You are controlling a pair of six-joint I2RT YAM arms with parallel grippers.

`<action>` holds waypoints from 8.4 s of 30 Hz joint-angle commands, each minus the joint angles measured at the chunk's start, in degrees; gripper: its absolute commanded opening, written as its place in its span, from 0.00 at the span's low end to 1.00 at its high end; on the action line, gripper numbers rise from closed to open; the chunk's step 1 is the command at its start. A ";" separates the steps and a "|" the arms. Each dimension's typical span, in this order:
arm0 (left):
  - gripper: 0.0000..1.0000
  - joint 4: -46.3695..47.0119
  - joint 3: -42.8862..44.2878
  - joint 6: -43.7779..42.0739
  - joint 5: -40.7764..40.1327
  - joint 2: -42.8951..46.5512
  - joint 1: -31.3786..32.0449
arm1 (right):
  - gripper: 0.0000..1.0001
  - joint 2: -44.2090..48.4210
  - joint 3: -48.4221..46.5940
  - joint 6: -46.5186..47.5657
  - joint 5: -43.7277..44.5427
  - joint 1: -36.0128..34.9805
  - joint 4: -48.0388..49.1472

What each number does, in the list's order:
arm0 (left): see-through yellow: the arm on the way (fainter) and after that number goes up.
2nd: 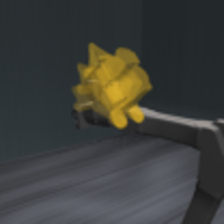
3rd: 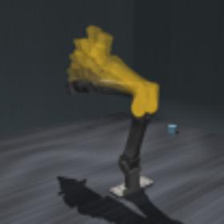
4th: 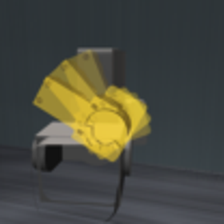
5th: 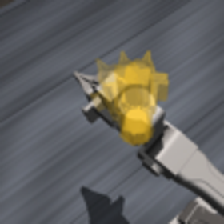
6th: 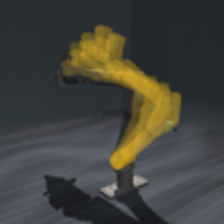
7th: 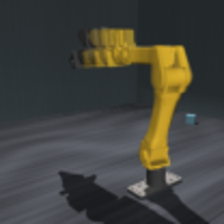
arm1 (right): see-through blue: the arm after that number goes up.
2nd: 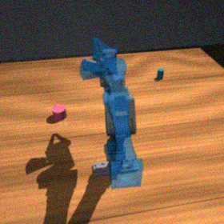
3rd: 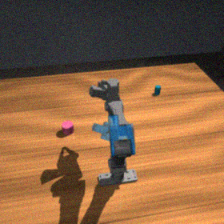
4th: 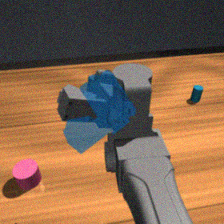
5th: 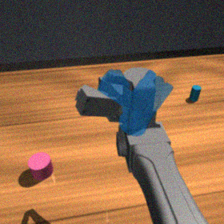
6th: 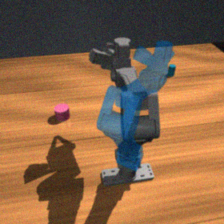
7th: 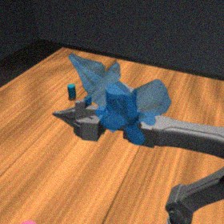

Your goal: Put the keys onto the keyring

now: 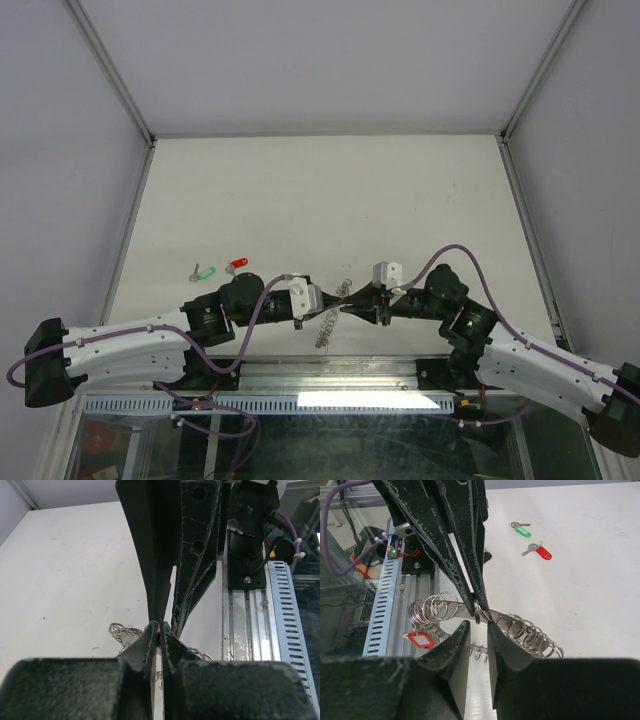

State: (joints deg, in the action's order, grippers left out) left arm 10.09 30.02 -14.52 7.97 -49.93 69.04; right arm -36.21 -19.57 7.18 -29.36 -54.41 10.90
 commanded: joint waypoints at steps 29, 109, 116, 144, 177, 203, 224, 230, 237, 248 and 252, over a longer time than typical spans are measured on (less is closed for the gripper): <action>0.00 4.07 1.26 -0.51 2.23 -1.21 0.31 | 0.10 1.00 -2.48 -4.34 -6.16 -0.43 8.11; 0.27 9.57 0.03 2.67 5.42 3.60 0.37 | 0.00 8.43 -7.57 6.07 -3.94 -0.52 -1.45; 0.24 9.69 0.71 2.50 6.56 2.31 0.31 | 0.00 8.36 -7.49 6.00 -4.01 -0.61 -1.50; 0.00 0.61 6.46 -1.05 2.91 -0.12 0.39 | 0.00 6.53 -9.35 8.15 -5.23 -1.05 -6.62; 0.00 -21.64 20.49 -7.74 4.21 -7.11 0.37 | 0.05 -0.30 -13.11 14.35 -1.06 -1.05 -18.00; 0.31 -10.64 12.76 -2.36 5.95 0.71 0.33 | 0.00 9.88 -5.52 2.58 -0.89 -1.05 3.16; 0.13 -9.39 12.33 -2.18 6.52 -1.34 0.31 | 0.00 8.36 -5.33 1.86 -3.58 -1.05 6.74; 0.00 -10.91 12.56 -2.35 6.54 -1.54 0.38 | 0.00 8.24 -5.76 2.35 -3.43 -1.05 5.58; 0.00 -12.59 12.96 -2.99 5.30 -0.95 0.32 | 0.00 7.73 -7.86 4.76 -3.80 -1.05 -0.16; 0.00 -20.00 17.74 -6.86 3.06 -3.68 0.32 | 0.08 3.65 -13.92 12.42 -4.54 -1.05 -16.27; 0.00 -20.67 18.67 -7.25 3.34 -4.59 0.36 | 0.06 2.41 -14.29 12.65 -5.13 -1.05 -17.05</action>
State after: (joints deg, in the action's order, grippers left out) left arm -10.70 45.23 -20.08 12.10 -54.30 69.08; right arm -33.23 -30.57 18.06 -32.58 -55.07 -5.52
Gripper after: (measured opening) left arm 0.003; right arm 0.067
